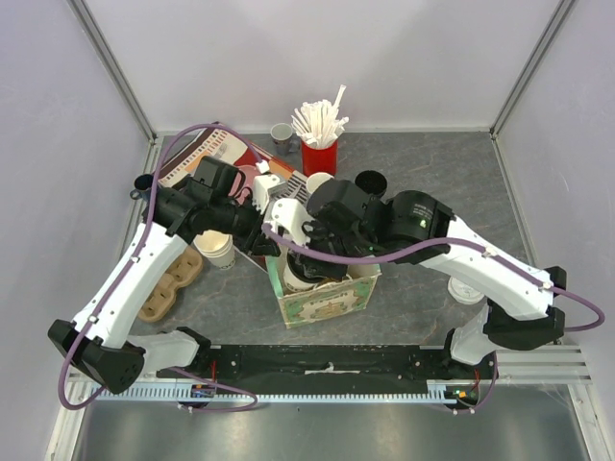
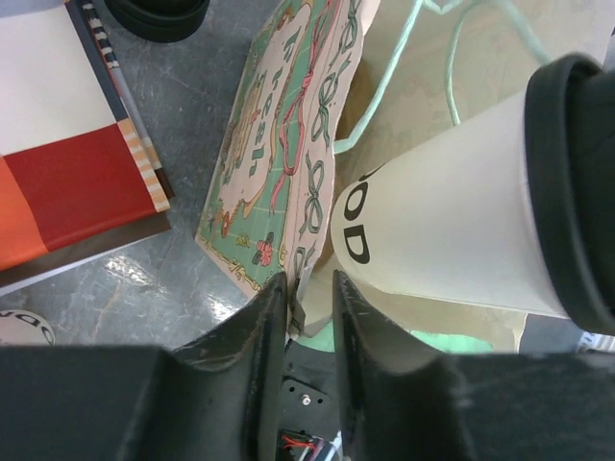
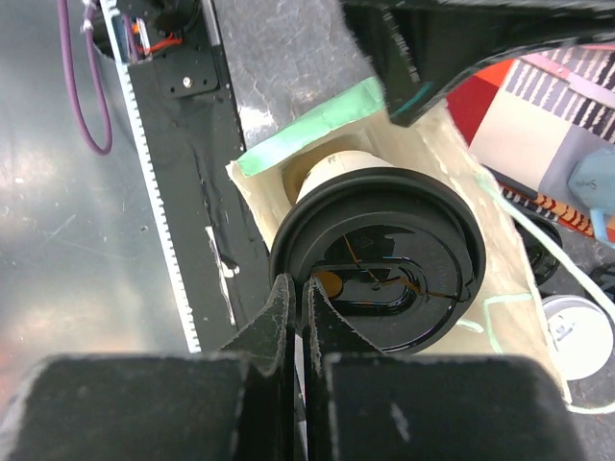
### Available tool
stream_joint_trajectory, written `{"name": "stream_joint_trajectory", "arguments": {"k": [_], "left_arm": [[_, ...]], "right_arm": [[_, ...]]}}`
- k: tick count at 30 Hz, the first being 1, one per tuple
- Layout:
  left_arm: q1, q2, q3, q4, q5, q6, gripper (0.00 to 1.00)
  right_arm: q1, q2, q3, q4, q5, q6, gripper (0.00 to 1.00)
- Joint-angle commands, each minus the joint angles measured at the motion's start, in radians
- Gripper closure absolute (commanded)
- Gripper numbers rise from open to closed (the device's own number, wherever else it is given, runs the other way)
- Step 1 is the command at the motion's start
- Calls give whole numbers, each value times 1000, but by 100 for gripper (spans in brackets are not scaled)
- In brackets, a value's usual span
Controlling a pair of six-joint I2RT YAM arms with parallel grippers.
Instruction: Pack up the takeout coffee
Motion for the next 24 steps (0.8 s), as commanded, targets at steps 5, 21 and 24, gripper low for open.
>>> {"name": "stream_joint_trajectory", "arguments": {"k": [5,21,24], "left_arm": [[-2,-14,-12,52,77,-28,94],[-2,-29,-25,70,132,6,98],[-2,-29,-28,75,135,8,98]], "right_arm": [[45,15,-107,101,46,-65,100],[45,79,-322,189,63,-137,100],[44,79,-371,210,51,-147,100]]}}
